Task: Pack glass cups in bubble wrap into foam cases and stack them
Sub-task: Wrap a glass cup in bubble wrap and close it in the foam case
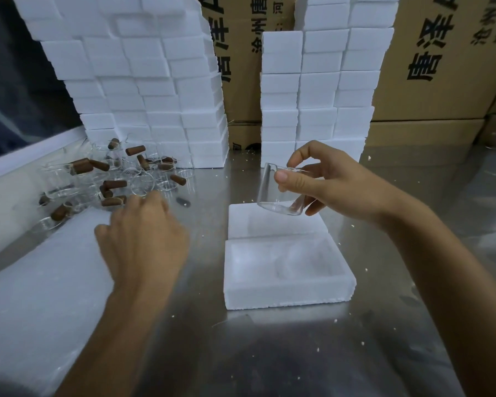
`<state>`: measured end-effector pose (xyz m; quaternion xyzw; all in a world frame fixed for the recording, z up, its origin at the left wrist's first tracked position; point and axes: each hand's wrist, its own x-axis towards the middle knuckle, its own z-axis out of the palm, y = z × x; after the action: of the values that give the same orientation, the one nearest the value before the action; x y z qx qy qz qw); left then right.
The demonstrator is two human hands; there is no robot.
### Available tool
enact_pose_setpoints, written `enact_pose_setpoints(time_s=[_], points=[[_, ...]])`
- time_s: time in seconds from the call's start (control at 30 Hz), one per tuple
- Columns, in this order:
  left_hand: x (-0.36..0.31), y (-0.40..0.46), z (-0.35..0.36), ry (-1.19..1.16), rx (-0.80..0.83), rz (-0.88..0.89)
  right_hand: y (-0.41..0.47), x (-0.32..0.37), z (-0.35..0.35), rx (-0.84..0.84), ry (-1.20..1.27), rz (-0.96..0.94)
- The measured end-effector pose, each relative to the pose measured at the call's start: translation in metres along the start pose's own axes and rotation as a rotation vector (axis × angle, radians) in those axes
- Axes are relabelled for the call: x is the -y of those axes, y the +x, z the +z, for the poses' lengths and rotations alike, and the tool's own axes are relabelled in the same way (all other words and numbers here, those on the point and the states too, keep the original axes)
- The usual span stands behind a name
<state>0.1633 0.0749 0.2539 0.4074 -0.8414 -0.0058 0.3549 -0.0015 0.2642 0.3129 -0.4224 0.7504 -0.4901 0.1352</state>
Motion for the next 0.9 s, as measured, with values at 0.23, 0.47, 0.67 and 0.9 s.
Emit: enact_pose_setpoints(time_s=[0.23, 0.47, 0.67, 0.9], points=[[0.029, 0.016, -0.002, 0.143, 0.268, -0.312, 0.001, -0.001, 0.003, -0.003, 0.007, -0.024], [0.025, 0.014, 0.002, 0.020, 0.130, -0.243, 0.001, -0.003, 0.003, 0.010, -0.014, -0.036], [-0.004, 0.003, -0.011, -0.369, -0.210, 0.254, 0.001, -0.004, 0.001, 0.003, -0.019, -0.041], [-0.023, -0.011, -0.008, -0.470, -0.133, 0.516, 0.000, -0.002, -0.002, -0.035, -0.001, -0.017]])
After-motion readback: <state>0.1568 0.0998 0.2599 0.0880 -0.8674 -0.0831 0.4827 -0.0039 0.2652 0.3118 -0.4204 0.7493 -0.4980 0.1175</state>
